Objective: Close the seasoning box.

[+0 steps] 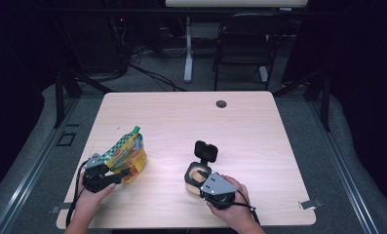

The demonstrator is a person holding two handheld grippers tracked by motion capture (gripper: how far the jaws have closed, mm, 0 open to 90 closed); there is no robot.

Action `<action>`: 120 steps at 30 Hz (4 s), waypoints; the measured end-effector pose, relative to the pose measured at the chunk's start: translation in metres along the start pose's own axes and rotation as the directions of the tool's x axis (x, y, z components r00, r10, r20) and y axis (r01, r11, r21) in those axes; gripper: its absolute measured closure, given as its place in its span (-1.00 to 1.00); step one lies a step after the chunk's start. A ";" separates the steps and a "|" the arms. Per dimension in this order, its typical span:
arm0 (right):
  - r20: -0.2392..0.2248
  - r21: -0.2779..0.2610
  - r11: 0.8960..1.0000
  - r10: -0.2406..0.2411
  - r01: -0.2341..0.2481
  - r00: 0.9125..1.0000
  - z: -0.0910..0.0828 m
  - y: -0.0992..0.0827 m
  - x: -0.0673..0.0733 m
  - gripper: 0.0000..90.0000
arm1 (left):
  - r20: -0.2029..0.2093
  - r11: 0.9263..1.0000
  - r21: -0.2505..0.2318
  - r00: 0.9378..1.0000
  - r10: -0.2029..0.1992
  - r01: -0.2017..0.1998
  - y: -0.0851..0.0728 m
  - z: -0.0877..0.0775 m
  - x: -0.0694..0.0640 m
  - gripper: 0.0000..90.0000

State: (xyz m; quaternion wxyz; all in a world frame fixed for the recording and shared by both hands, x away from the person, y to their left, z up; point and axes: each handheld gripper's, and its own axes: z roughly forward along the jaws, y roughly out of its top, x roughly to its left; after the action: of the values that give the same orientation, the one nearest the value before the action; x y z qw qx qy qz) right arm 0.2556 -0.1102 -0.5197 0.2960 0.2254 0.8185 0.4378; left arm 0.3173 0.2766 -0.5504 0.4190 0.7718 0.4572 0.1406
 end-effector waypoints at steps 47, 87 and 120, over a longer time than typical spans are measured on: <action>0.026 -0.073 0.974 0.217 -0.215 0.976 -0.037 0.006 -0.049 0.35 | 0.005 0.999 -0.040 1.000 -0.028 0.028 -0.004 -0.043 -0.014 0.04; 0.017 0.033 0.962 0.272 -0.273 0.962 0.012 0.019 -0.092 0.37 | 0.012 0.999 -0.034 1.000 0.006 -0.006 -0.016 -0.043 -0.014 0.04; -0.004 0.023 0.996 0.084 -0.084 0.996 -0.003 0.027 -0.059 0.59 | -0.004 1.000 -0.028 1.000 -0.007 0.007 -0.016 -0.045 -0.013 0.04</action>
State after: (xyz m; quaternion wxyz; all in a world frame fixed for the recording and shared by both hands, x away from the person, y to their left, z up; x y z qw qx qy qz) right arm 0.2989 -0.1355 -0.4788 0.2727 0.2619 0.8140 0.4408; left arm 0.2737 0.2934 -0.5334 0.4292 0.7639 0.4589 0.1472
